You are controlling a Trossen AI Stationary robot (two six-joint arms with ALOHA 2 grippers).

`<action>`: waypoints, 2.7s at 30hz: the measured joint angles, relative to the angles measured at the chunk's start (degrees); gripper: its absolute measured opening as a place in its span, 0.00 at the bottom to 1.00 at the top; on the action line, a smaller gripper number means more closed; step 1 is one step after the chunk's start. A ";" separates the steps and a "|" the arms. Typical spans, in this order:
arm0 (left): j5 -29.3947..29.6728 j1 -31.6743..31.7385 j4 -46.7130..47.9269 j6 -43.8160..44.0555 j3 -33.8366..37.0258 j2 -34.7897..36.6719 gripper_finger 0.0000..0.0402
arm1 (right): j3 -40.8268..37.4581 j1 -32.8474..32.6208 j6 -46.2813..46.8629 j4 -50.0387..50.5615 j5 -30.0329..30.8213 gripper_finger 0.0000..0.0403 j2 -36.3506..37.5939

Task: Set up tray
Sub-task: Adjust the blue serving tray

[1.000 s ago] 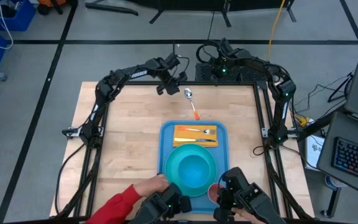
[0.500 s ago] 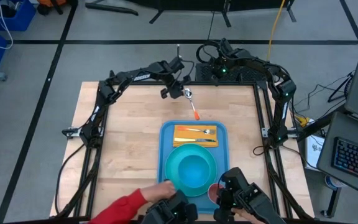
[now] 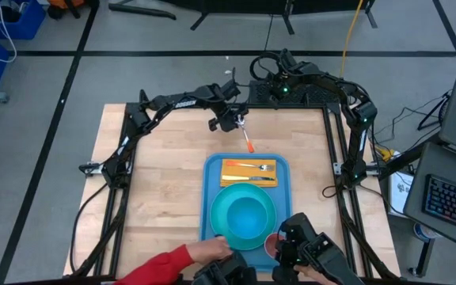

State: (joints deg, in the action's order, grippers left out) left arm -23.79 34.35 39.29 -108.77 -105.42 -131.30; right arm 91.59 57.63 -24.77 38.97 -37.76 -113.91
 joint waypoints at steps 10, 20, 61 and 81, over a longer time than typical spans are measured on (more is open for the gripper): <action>-0.64 -0.11 -2.15 -1.75 -0.88 -0.57 0.01 | 0.00 0.00 -0.42 -0.03 -0.04 0.00 -0.01; -2.77 -0.15 -5.96 -1.23 -0.92 -1.02 0.00 | -0.04 -0.02 -0.42 -0.18 -0.04 0.00 -0.02; -3.94 0.63 2.52 4.33 -8.40 -5.16 0.00 | -0.04 -0.76 -1.62 -2.08 0.02 0.00 -0.02; -5.88 1.22 -1.44 32.24 -8.44 2.02 0.04 | -0.04 -0.28 -1.51 -3.76 0.20 0.00 1.83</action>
State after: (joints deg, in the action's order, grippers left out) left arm -29.67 35.57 37.85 -76.53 -113.86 -129.29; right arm 91.55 57.34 -26.28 35.21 -37.56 -112.08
